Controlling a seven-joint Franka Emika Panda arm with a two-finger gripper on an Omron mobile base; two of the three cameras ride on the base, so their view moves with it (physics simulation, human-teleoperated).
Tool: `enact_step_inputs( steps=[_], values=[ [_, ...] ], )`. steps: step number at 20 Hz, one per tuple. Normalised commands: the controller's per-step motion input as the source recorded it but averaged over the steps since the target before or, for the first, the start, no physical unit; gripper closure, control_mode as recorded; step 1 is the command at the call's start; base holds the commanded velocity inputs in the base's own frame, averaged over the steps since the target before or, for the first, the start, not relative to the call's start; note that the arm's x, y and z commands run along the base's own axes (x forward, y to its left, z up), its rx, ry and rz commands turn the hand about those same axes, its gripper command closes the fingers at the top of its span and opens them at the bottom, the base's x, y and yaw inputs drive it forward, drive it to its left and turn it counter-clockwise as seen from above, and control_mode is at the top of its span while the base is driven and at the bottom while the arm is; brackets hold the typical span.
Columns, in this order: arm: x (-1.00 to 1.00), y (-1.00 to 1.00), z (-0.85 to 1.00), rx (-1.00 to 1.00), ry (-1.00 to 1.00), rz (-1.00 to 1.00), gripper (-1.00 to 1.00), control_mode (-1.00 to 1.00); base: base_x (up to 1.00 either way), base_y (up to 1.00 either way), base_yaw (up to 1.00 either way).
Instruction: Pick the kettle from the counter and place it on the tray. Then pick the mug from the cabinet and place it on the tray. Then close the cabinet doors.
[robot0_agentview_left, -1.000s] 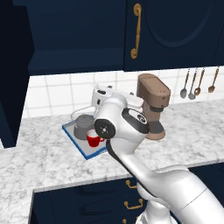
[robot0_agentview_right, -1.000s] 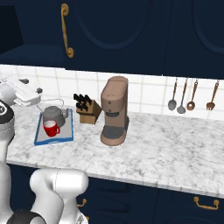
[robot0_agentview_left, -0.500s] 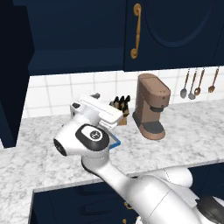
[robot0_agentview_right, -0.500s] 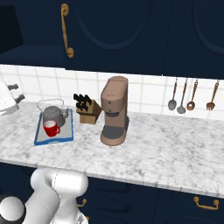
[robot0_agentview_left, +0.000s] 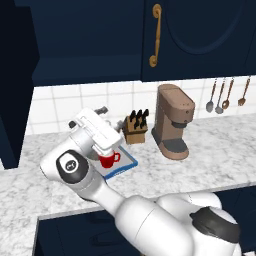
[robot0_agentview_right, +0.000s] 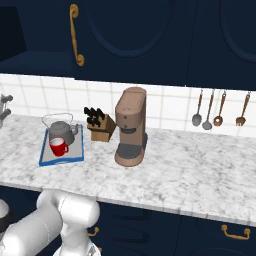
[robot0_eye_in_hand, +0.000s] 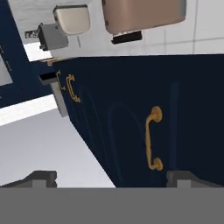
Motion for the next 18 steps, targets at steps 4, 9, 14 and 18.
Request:
enact_step_inputs(
  steps=[4,9,14,18],
  values=[
    [-0.11,0.27,0.0,-0.07,-0.16,-0.11,-1.0,-1.0,0.0,0.0,0.0],
    [-0.32,0.35,0.0,-0.09,-0.09,-0.16,-1.0,-1.0,0.0,0.0,0.0],
    [-0.08,0.47,0.0,-0.12,0.0,-0.1,-1.0,-1.0,0.0,0.0,0.0],
    [0.0,0.51,-0.02,-0.15,0.0,-0.09,-1.0,-1.0,0.0,0.0,0.0]
  ],
)
